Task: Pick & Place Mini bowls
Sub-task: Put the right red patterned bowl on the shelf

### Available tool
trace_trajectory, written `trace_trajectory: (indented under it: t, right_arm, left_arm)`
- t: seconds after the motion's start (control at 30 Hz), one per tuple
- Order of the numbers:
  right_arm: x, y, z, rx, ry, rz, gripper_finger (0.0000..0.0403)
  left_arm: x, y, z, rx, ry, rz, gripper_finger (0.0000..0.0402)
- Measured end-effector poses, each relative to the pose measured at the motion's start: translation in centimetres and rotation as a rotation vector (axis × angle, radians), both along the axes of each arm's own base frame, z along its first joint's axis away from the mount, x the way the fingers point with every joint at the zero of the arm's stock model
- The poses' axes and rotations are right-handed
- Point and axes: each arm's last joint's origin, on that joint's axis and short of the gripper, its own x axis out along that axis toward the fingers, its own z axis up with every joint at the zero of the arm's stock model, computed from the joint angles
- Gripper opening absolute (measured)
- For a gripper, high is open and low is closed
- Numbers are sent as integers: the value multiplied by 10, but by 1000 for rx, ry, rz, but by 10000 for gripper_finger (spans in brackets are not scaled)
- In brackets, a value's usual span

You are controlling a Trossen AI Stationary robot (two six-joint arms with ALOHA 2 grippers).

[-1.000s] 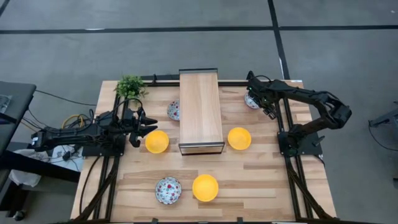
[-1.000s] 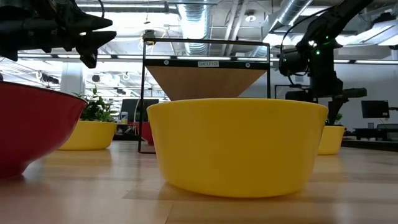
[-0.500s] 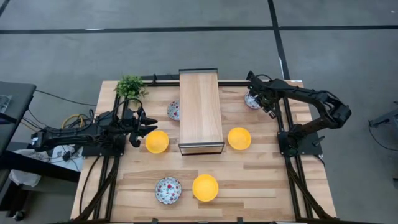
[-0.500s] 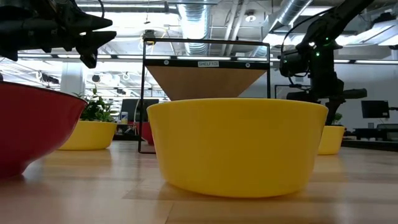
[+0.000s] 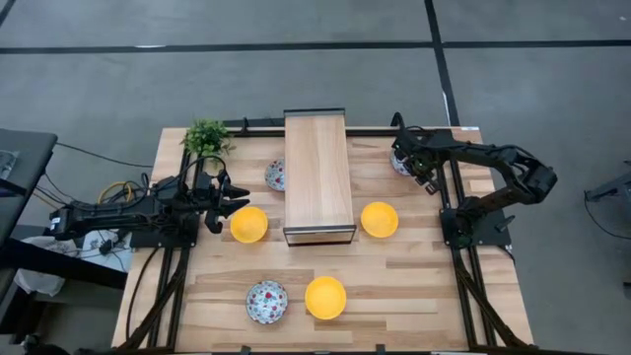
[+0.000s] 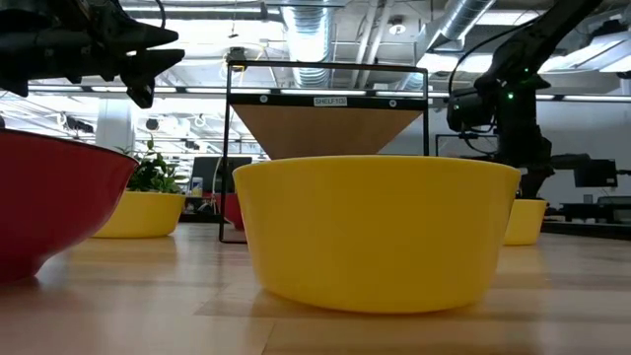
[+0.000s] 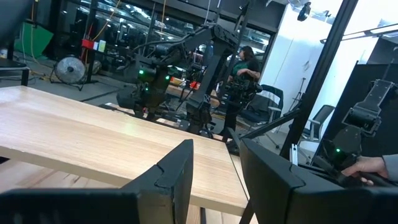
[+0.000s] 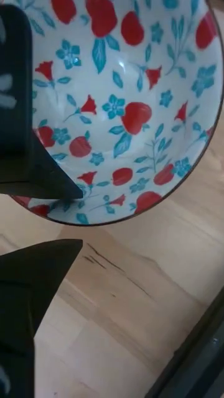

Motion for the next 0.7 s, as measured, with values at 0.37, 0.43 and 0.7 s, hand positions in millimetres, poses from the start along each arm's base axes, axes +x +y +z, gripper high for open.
trace_trajectory:
  t: [0.37, 0.43, 0.7]
  right_arm:
    - [1, -2, 0, -30, 0, 22, 99]
    - [2, -3, 0, -43, -6, 23, 91]
    - [3, -5, 1, -75, 3, 94, 22]
  left_arm:
    - [0, 0, 1, 1, -6, 0, 131]
    - [0, 0, 1, 1, -7, 0, 131]
    - [0, 0, 1, 1, -7, 1, 131]
